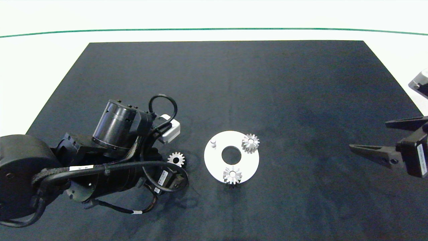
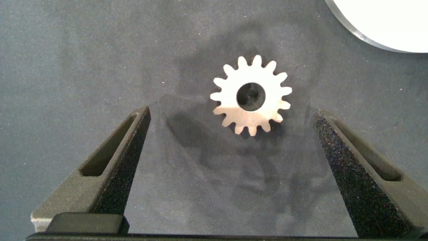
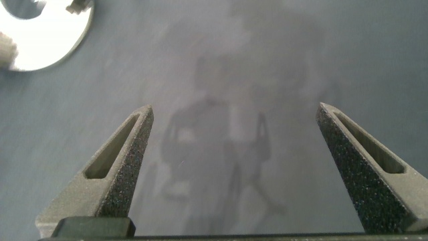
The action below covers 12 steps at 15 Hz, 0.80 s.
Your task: Install three planetary gears onto the carrier pins
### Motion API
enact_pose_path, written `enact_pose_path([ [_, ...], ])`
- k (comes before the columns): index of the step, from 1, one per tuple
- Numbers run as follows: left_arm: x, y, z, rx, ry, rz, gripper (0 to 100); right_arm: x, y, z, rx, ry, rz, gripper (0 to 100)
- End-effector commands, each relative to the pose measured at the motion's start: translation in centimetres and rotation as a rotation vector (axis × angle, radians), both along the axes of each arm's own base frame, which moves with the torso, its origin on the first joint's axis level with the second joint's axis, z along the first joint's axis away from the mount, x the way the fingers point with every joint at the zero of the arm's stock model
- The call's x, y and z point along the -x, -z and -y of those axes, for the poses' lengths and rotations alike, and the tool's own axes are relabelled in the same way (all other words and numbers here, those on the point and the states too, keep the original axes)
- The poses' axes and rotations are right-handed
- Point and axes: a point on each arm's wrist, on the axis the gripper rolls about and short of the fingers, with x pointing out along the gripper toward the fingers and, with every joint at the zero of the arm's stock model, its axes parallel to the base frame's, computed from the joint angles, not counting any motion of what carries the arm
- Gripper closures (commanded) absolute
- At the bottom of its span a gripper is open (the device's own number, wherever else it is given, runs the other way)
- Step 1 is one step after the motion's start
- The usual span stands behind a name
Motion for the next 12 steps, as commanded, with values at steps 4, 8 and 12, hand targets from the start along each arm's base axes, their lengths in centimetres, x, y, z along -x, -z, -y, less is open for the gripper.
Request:
enact_pose_path([
  [4,-0.1,-0.3,0.0,-0.001,-0.003,0.011,0,1.1,0.7,-1.2,0.023,-0.107,-0.085,0],
  [8,-0.7,0.2,0.5,-0.008,0.0,0.002,2,1.3,0.8,-1.4,0.028,-0.125,-0.096,0],
  [12,-1.5,1.3,1.1,-0.019,0.0,-0.013,11,1.4,0.7,-1.3,0.026,-0.123,-0.092,0],
])
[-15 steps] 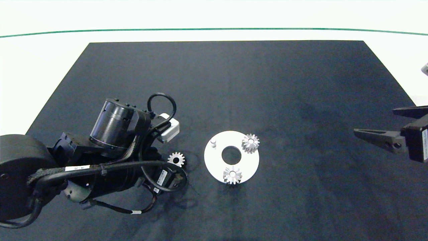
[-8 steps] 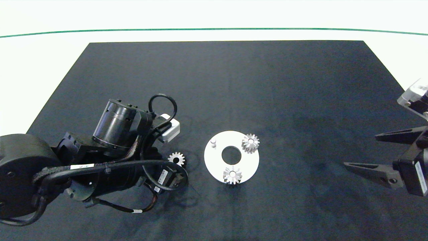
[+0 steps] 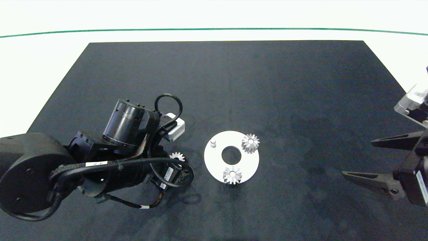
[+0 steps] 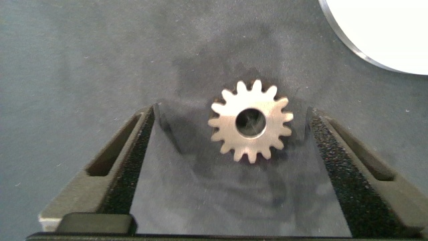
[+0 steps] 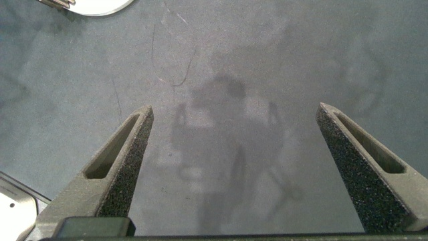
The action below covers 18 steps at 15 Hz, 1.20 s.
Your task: Install three planetary gears onto the carrier pins
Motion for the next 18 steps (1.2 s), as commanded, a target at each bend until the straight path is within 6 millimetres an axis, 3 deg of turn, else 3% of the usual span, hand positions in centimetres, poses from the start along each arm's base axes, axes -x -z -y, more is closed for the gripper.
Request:
enact_pose_path([
  [1,-0.39,0.78,0.24,-0.017,-0.002,-0.021,12,0.11,-0.04,0.04,0.001,-0.001,0.002,0],
  [7,0.0,-0.14,-0.3,-0.002,-0.006,0.005,24,0.0,0.08,-0.01,0.003,-0.002,-0.004,0],
  [18,-0.15,-0.1,-0.56,-0.003,-0.017,0.004,47,-0.04,0.17,-0.03,0.006,-0.003,-0.007,0],
])
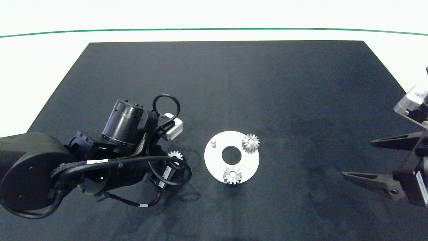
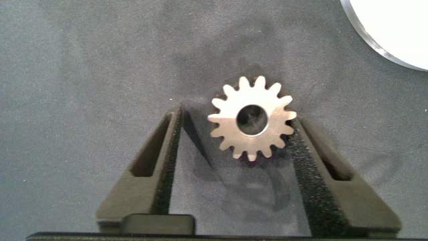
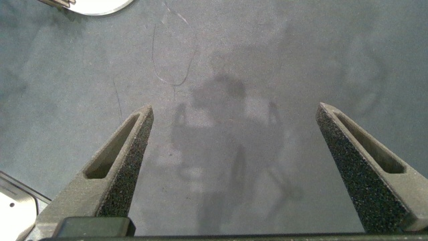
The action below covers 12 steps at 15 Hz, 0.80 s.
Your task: Install three planetary gears onto the carrier pins
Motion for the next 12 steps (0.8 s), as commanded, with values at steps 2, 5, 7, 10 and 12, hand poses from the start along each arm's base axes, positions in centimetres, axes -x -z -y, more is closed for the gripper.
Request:
enact_pose_path([
  [2,0.05,-0.08,-0.03,0.001,0.0,0.003,50,-0.05,0.23,-0.07,0.007,-0.003,-0.009,0],
  [5,0.09,-0.04,0.0,0.0,0.002,0.002,56,-0.06,0.23,-0.06,0.002,-0.009,-0.011,0],
  [7,0.06,-0.04,-0.04,0.0,0.0,0.002,60,-0.08,0.3,-0.1,0.003,-0.011,-0.014,0],
  [10,0.09,-0.04,0.0,0.0,0.002,0.002,66,-0.07,0.31,-0.1,0.005,-0.012,-0.015,0],
  [12,0.09,-0.04,0.0,0.0,0.002,0.002,71,-0.06,0.35,-0.12,0.005,-0.013,-0.016,0],
])
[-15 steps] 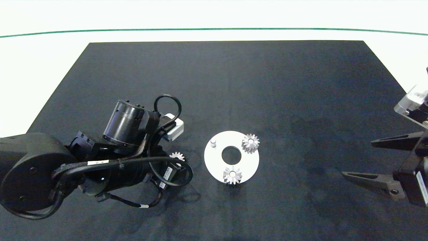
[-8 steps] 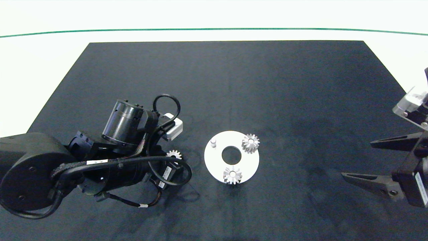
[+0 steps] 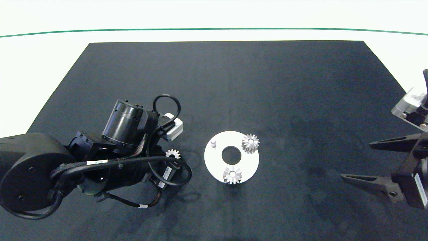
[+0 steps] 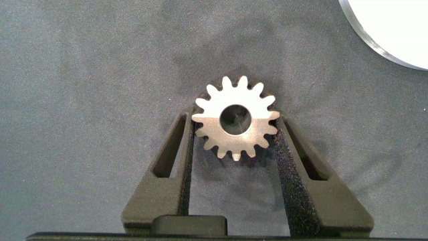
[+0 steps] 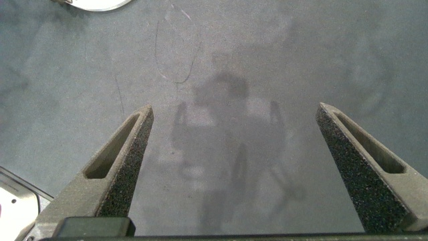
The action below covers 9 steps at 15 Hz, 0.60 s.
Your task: Install three planetary gears onto the carrier pins
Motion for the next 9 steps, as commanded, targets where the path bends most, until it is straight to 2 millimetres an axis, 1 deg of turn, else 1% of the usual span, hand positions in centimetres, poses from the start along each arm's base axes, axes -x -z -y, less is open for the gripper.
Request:
enact_pose_path([
  [1,0.05,-0.08,-0.04,0.0,-0.001,0.003,72,-0.04,0.14,-0.06,0.005,-0.004,-0.007,0],
  [5,0.59,-0.54,-0.31,-0.011,0.016,0.011,80,0.27,0.64,-0.52,0.013,-0.037,-0.022,0],
  [9,0.88,-0.92,-0.56,-0.007,0.014,0.018,89,0.38,0.72,-0.72,0.014,-0.051,-0.024,0],
])
